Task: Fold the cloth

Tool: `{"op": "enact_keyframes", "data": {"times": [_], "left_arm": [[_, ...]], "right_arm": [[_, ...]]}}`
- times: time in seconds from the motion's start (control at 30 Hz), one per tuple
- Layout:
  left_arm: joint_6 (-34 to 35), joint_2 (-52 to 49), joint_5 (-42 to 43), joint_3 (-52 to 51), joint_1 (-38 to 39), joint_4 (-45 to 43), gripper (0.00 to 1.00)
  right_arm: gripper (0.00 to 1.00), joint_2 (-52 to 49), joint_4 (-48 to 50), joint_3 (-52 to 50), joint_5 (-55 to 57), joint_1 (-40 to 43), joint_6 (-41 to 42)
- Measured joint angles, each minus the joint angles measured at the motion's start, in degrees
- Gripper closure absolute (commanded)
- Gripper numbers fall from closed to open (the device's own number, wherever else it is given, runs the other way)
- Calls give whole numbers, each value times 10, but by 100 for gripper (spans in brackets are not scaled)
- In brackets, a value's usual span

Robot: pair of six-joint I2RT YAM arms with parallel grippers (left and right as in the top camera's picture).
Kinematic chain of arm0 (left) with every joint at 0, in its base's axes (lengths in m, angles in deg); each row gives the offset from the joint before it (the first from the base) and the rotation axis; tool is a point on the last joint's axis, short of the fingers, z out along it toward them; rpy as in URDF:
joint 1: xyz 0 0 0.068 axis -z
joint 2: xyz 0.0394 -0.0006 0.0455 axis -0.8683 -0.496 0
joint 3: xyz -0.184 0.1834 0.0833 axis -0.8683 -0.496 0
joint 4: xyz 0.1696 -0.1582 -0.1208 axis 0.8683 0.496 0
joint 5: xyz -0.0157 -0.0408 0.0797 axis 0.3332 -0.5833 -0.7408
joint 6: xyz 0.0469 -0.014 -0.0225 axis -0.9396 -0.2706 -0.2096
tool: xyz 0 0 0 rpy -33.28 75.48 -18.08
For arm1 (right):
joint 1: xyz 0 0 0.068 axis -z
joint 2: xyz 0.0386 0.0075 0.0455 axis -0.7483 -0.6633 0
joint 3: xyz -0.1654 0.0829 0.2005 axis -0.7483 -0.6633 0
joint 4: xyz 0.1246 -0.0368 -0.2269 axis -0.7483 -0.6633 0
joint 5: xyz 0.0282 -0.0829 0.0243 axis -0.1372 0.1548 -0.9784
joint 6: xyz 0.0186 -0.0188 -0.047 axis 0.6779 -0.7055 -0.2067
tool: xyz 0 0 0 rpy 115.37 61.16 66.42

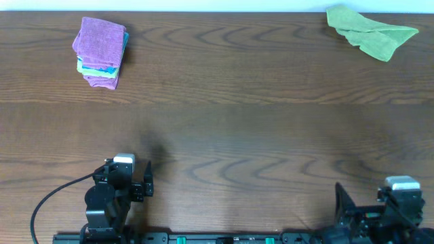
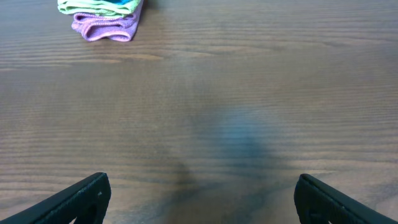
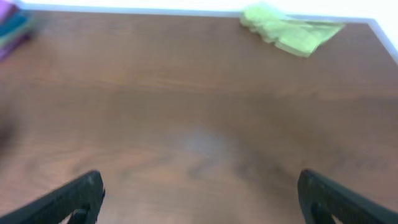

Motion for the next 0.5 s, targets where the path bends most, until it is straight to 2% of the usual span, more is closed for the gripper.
{"op": "enact_keyframes", "data": {"times": [0.2, 0.5], "left_arm": [[0, 0, 0, 0, 0, 0, 4], [0, 0, 0, 0, 0, 0, 5]], "right_arm": [[1, 93, 177, -204, 14, 49, -7], [1, 134, 254, -376, -7, 52, -8]]}}
